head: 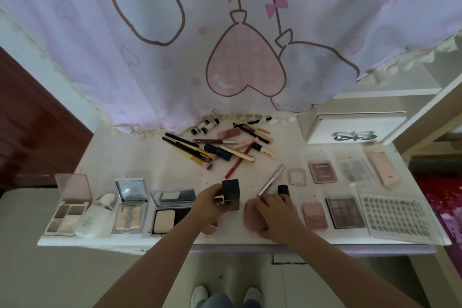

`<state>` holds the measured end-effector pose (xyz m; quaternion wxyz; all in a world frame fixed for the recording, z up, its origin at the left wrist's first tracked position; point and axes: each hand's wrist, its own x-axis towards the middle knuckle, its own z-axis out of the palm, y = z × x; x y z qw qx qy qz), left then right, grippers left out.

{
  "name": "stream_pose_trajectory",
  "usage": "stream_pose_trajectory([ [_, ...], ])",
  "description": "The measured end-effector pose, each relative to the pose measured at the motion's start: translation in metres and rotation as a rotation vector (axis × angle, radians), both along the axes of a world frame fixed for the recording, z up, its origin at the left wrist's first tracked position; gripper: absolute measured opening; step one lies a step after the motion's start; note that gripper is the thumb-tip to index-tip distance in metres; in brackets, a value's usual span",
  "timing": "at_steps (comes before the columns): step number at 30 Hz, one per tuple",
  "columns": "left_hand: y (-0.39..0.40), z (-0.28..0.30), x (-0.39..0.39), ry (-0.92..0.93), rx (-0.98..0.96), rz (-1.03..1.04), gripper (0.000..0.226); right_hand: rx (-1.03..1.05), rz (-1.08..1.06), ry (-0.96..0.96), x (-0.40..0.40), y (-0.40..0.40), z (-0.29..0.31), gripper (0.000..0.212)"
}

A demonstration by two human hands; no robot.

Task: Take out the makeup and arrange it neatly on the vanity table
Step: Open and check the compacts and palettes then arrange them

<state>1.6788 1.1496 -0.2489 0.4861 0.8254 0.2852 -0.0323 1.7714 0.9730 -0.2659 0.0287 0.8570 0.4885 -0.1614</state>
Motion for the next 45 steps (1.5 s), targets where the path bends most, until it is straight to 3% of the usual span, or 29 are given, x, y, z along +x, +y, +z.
stream_pose_trajectory([
  [4, -0.004, 0.001, -0.009, -0.010, 0.006, 0.044, 0.045, -0.016, 0.022, -0.004, 0.003, 0.000, -0.002, 0.074],
  [7, -0.013, 0.001, -0.025, 0.008, 0.071, 0.178, 0.031, -0.029, 0.033, 0.000, 0.003, 0.001, 0.001, 0.075],
  [11, -0.028, -0.001, -0.051, 0.096, 0.017, 0.072, 0.024, 0.006, -0.015, 0.108, 0.004, 0.001, 0.009, 0.078],
  [13, -0.036, -0.001, -0.058, 0.106, -0.080, 0.010, 0.029, 0.079, -0.053, 0.222, 0.005, -0.004, 0.017, 0.079],
  [15, -0.044, 0.005, -0.059, 0.103, -0.303, 0.074, 0.032, 0.168, -0.044, 0.314, 0.005, -0.012, 0.025, 0.079],
  [17, -0.050, 0.015, -0.055, 0.076, -0.569, 0.195, 0.027, 0.249, 0.003, 0.343, 0.005, -0.019, 0.034, 0.080],
  [19, -0.055, 0.023, -0.049, 0.046, -0.686, 0.197, 0.026, 0.301, 0.041, 0.336, 0.002, -0.023, 0.043, 0.082],
  [24, -0.065, 0.035, -0.038, -0.003, -0.554, 0.034, 0.018, 0.280, 0.010, 0.404, -0.006, -0.030, 0.056, 0.084],
  [28, -0.062, 0.042, -0.031, -0.036, -0.452, 0.093, 0.016, 0.334, -0.225, 0.715, -0.002, -0.034, 0.072, 0.046],
  [30, -0.063, 0.047, -0.026, -0.071, -0.438, 0.062, 0.015, 0.369, -0.338, 0.860, 0.001, -0.037, 0.077, 0.038],
  [36, -0.074, 0.053, -0.024, -0.212, -0.559, 0.140, 0.029, 0.770, -0.762, 1.309, 0.001, -0.043, 0.080, 0.022],
  [39, -0.077, 0.052, -0.028, -0.202, -0.510, 0.083, 0.050, 0.862, -0.938, 1.363, -0.005, -0.042, 0.078, 0.016],
  [41, -0.075, 0.052, -0.026, -0.214, -0.497, 0.131, 0.047, 0.850, -0.960, 1.349, -0.007, -0.041, 0.079, 0.019],
  [45, -0.063, 0.058, -0.020, -0.226, -0.601, 0.225, 0.036, 0.723, -0.775, 1.231, -0.006, -0.041, 0.090, 0.022],
])
